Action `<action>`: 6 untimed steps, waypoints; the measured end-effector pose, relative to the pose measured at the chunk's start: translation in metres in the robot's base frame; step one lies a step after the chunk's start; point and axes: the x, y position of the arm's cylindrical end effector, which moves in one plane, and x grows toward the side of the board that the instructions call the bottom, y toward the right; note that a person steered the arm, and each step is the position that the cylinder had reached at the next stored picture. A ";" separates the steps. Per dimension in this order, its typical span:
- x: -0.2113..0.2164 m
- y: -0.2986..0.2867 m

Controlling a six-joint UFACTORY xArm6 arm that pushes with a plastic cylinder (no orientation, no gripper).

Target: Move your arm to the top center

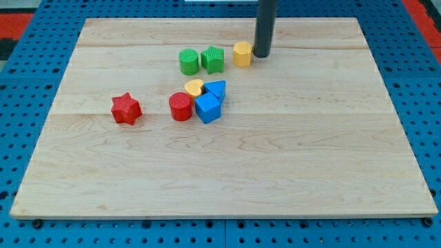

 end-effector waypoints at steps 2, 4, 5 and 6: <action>0.011 -0.059; -0.015 -0.057; -0.061 -0.045; -0.084 -0.062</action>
